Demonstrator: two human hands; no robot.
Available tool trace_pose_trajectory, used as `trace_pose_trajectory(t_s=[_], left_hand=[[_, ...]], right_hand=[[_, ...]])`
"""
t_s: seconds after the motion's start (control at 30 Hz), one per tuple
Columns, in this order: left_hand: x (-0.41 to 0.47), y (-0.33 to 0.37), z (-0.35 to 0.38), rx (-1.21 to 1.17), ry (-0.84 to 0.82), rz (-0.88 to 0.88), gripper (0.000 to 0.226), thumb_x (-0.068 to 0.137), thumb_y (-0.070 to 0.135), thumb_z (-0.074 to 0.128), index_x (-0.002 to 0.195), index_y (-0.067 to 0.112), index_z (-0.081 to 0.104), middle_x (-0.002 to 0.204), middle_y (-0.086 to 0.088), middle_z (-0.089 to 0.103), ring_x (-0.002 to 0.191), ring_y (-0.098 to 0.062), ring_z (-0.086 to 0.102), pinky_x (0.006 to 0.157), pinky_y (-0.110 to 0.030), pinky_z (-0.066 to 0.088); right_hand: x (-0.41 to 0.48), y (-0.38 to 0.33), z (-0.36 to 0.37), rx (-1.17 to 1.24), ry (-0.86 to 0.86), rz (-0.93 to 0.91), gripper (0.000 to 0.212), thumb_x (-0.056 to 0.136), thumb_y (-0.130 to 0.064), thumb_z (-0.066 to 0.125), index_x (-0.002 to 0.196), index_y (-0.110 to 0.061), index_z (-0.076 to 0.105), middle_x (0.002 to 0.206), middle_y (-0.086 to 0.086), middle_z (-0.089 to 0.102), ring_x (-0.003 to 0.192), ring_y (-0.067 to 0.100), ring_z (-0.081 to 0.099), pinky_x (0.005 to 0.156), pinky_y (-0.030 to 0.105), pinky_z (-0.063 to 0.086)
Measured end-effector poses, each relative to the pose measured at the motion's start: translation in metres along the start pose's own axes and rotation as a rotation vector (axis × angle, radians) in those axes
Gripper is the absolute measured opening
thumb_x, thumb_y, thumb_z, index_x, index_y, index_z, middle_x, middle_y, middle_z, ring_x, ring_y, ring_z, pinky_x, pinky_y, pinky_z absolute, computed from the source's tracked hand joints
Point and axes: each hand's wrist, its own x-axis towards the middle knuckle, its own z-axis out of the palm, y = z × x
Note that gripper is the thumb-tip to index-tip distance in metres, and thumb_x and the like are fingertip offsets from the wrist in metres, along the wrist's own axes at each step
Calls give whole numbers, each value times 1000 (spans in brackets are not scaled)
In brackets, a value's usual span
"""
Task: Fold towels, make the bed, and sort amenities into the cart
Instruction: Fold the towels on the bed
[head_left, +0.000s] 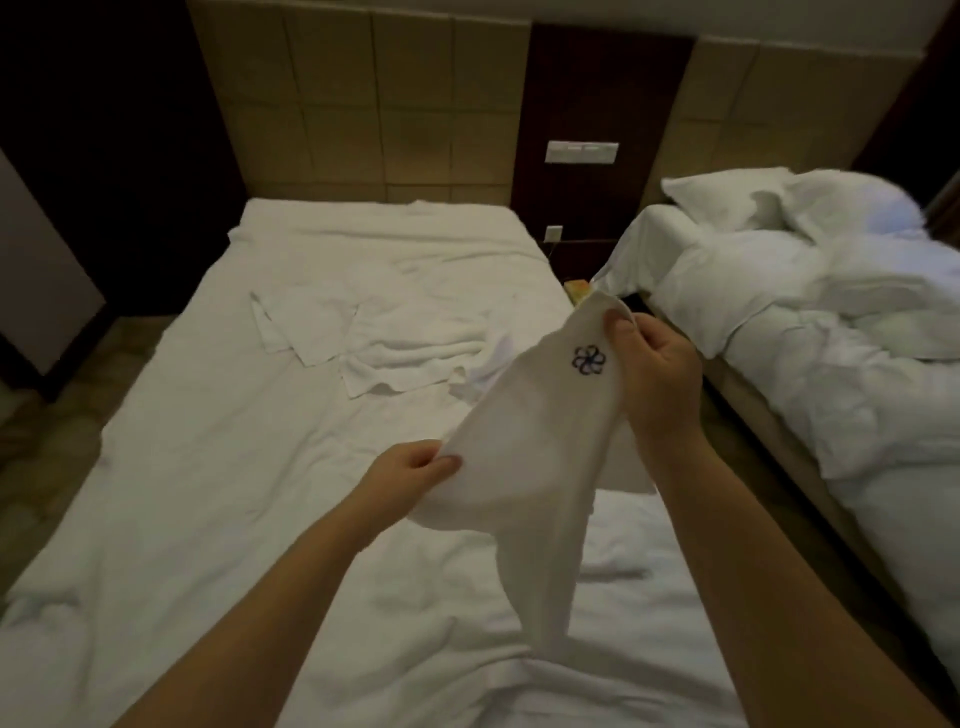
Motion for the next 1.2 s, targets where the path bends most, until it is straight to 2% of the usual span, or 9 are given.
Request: trace_pose_trajectory(t_s=[0.23,0.33,0.47,0.63,0.73,0.9,1.07,1.13,1.2], left_hand=[[-86,23,29,229,311,30,18,95,22,51,80,16,56,71,3,55,66,-13,48,61,-27,36],[-112,45,38,20,407,4,19,93,22,53,85,6,62,72,-1,56,66,-16,49,62,-29,38],[-140,71,55,-375,314,-72,20,92,17,58,88,-1,64,76,-14,54,66,-22,50,55,-28,38],[-156,100,79,-639,255,-28,8,94,11,54,92,8,62,78,-8,59,63,-14,56,51,-23,43],[-158,110,80,-612,285,80,14,96,6,48,97,16,57,77,-2,60,61,-8,57,47,-19,46],[-166,113,72,-450,202,178,21,91,2,47,92,7,67,86,-7,65,78,-14,60,64,-19,51],[-163,114,57,-590,182,100,26,96,34,49,93,14,66,90,-3,67,85,-16,65,73,-30,55],[-158,110,52,-525,180,104,26,93,35,56,92,11,64,86,-5,67,79,-18,65,67,-26,54],[-156,106,48,-446,168,146,15,90,18,61,79,9,58,68,-5,58,63,-17,56,55,-21,48]], right_hand=[[-48,7,-76,-57,32,102,40,96,-30,51,70,-1,58,67,15,56,62,20,47,60,31,39],[-72,10,-89,-127,-35,121,36,95,-24,51,68,0,54,67,18,54,64,21,44,60,29,35],[-107,-1,-88,-213,-125,103,37,95,-23,50,61,-12,43,57,0,41,58,16,36,53,24,27],[-143,-21,-75,-326,-129,-100,33,96,-30,49,74,-7,56,63,0,53,59,15,47,59,32,37],[-159,-28,-68,-427,-69,-265,22,94,-32,54,85,-14,64,79,2,64,70,19,57,66,34,49],[-172,-34,-57,-358,-12,-426,13,90,-23,63,100,-15,67,87,0,69,72,18,63,63,35,54],[-180,-29,-44,-301,1,-616,15,86,-21,62,96,-13,71,82,-1,70,66,12,64,58,24,54],[-183,-25,-38,-294,-15,-697,15,88,-23,62,93,-12,71,79,-1,70,65,9,61,61,14,48],[-185,-21,-34,-275,-76,-728,20,90,-28,57,89,-12,70,75,-2,67,65,9,58,61,15,45]])
